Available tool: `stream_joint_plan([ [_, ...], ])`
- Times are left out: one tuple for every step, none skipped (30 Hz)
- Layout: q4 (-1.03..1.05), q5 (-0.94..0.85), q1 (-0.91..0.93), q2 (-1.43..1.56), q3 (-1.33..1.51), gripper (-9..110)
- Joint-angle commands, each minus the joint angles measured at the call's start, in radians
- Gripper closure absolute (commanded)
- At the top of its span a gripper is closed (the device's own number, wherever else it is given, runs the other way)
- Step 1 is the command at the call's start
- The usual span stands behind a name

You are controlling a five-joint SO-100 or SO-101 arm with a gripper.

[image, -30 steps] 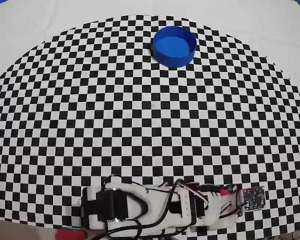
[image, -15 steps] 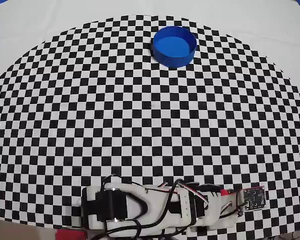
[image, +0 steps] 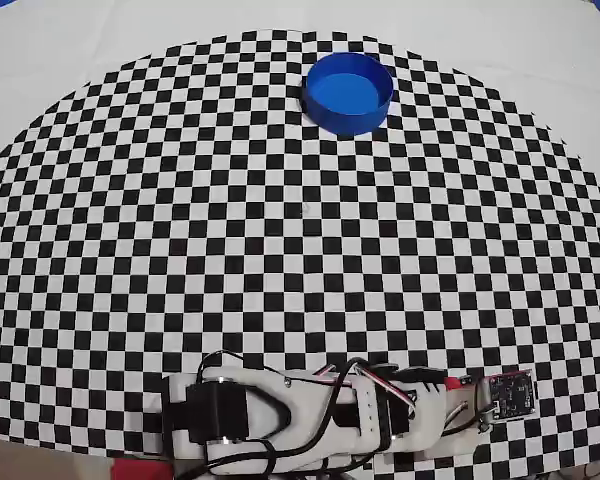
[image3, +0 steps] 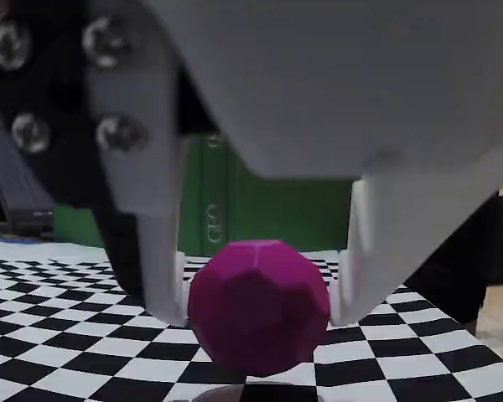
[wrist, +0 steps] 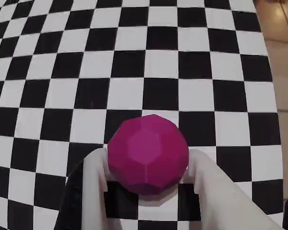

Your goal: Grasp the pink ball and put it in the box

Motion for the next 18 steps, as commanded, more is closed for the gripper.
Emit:
stream_joint_plan([
  [-0.023,-0.008,-0.002,0.035,0.003,101],
  [-0.026,-0.008,-0.002,0.037,0.003,101],
  [-0.029,-0.008,-0.002,0.04,0.003,101],
  [-0.034,-0.008,-0.002,0.043,0.003,101],
  [-0.037,-0.008,-0.002,0.046,0.003,101],
  [-0.041,-0.008,0.0,0.049,0.003,101],
  [-0.048,-0.008,0.0,0.052,0.002,101],
  [-0.051,-0.008,0.0,0.054,0.0,101],
  [-0.054,-0.008,0.002,0.055,-0.003,101],
  [-0.057,-0.008,0.002,0.057,-0.005,101],
  [-0.058,-0.008,0.003,0.057,-0.008,101],
  [-0.06,-0.008,0.003,0.06,-0.011,101],
  [-0.063,-0.008,0.003,0.063,-0.011,101],
  [-0.067,-0.008,0.003,0.064,-0.014,101],
  [-0.069,-0.008,0.003,0.066,-0.017,101],
  [-0.074,-0.008,0.003,0.066,-0.02,101],
  [-0.078,-0.008,0.003,0.067,-0.021,101],
  [-0.078,-0.008,0.003,0.067,-0.026,101],
])
